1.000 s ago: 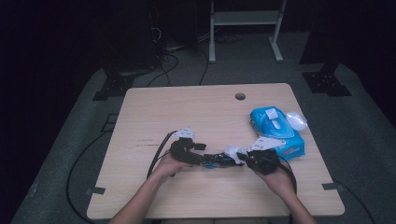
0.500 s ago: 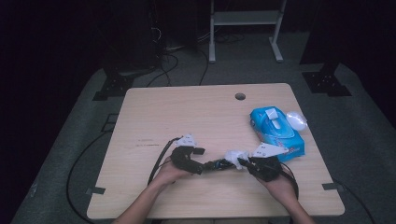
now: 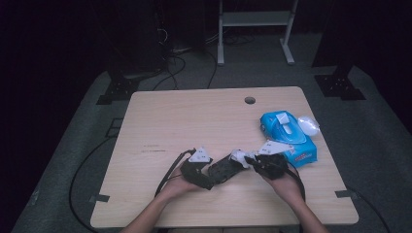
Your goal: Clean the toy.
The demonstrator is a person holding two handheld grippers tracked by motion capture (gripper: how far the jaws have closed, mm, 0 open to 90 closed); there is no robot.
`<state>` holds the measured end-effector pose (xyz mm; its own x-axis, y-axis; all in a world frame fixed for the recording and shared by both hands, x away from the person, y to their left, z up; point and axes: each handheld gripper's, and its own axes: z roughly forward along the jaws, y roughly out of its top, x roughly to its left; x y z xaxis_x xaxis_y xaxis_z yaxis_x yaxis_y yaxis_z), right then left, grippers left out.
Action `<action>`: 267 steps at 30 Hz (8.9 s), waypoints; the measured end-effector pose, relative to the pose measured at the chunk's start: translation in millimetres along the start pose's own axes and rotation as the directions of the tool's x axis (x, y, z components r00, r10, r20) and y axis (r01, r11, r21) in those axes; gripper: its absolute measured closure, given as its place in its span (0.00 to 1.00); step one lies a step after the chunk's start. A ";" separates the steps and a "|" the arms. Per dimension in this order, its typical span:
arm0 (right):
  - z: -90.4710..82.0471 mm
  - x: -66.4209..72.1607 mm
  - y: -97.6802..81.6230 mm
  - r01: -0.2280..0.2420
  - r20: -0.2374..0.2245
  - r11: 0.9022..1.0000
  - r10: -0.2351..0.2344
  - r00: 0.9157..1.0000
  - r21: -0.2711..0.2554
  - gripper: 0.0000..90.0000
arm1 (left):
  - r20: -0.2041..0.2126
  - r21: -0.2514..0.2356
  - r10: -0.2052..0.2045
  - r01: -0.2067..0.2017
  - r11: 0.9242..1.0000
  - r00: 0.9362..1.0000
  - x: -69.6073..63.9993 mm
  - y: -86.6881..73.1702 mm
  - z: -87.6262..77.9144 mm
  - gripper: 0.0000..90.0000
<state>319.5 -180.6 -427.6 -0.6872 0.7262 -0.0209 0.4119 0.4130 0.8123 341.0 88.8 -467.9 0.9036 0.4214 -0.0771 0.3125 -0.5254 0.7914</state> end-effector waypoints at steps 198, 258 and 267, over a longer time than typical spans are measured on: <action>43.9 53.2 10.5 0.181 -0.068 0.980 -0.175 0.982 0.087 0.93 | -0.081 0.063 0.231 -0.227 0.972 0.969 -8.3 -5.5 5.2 0.27; -4.0 23.4 -26.0 0.061 -0.009 0.990 -0.060 0.998 0.125 0.93 | -0.061 0.071 0.208 -0.204 0.976 0.976 -5.1 -6.2 10.2 0.29; -2.6 10.6 -23.8 0.003 0.004 0.994 -0.003 1.000 0.110 0.93 | -0.065 0.071 0.208 -0.204 0.976 0.976 -4.2 -6.1 10.1 0.29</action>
<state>300.9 -184.2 -445.7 -0.6862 0.7270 -0.0255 0.4734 0.4729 0.7431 338.3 82.8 -478.5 0.9279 0.3498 0.1291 0.1420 -0.6516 0.7451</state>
